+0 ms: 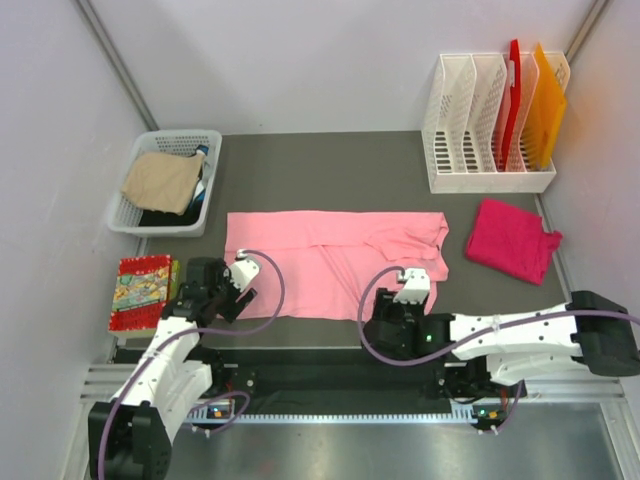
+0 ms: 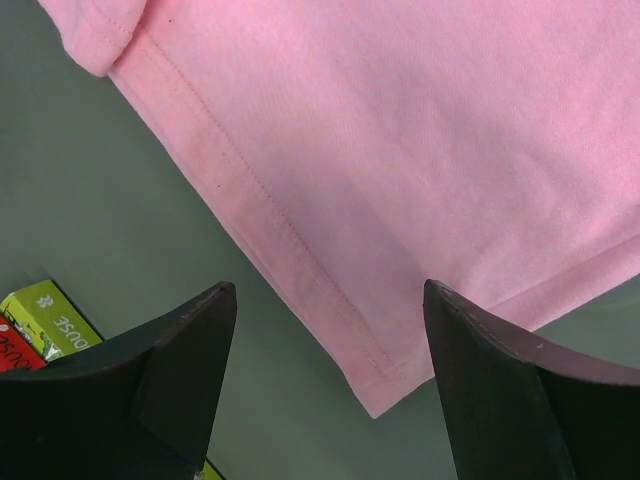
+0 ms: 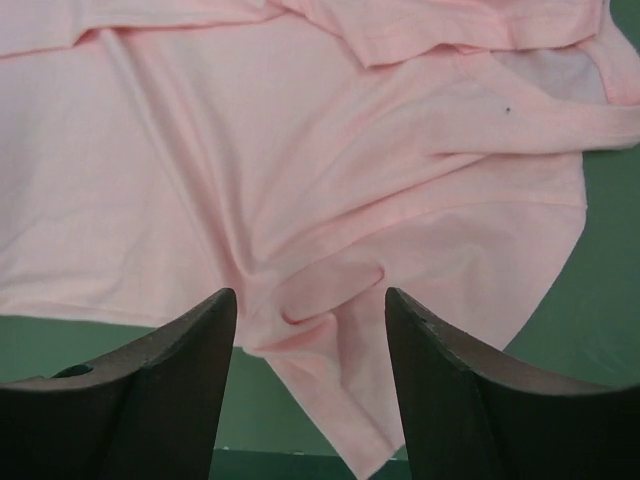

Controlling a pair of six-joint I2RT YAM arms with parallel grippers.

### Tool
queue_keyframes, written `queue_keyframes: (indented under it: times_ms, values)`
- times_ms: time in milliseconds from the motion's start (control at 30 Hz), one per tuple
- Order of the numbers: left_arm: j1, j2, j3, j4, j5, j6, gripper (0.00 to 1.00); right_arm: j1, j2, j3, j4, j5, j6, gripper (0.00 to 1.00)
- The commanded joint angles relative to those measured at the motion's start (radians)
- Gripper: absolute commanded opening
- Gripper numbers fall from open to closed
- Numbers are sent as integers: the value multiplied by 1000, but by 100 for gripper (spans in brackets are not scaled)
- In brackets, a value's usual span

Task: Fold and stack the t-shirts
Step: Grap the side of the flattened tshirt closest away from the robot with both arms

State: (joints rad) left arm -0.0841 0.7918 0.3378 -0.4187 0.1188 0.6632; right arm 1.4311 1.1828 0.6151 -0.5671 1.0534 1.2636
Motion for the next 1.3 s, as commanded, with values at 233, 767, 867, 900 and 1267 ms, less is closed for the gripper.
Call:
queue_keyframes:
  times_ms: [233,767,867,900,1267]
  values:
    - [-2,-14,73,-46,54,9,78,181,326,70,-54,-101,141,63]
    - [-2,-42,110,-114,64,-11,77,178,127,-120,9,-147,230,58]
    - [-2,-54,113,-134,64,-11,77,172,146,-130,19,-159,235,57]
    - [0,-62,115,-149,71,-13,77,169,143,-138,32,-165,235,56]
    - [-2,12,67,-158,18,33,79,150,118,-144,47,-171,192,46]
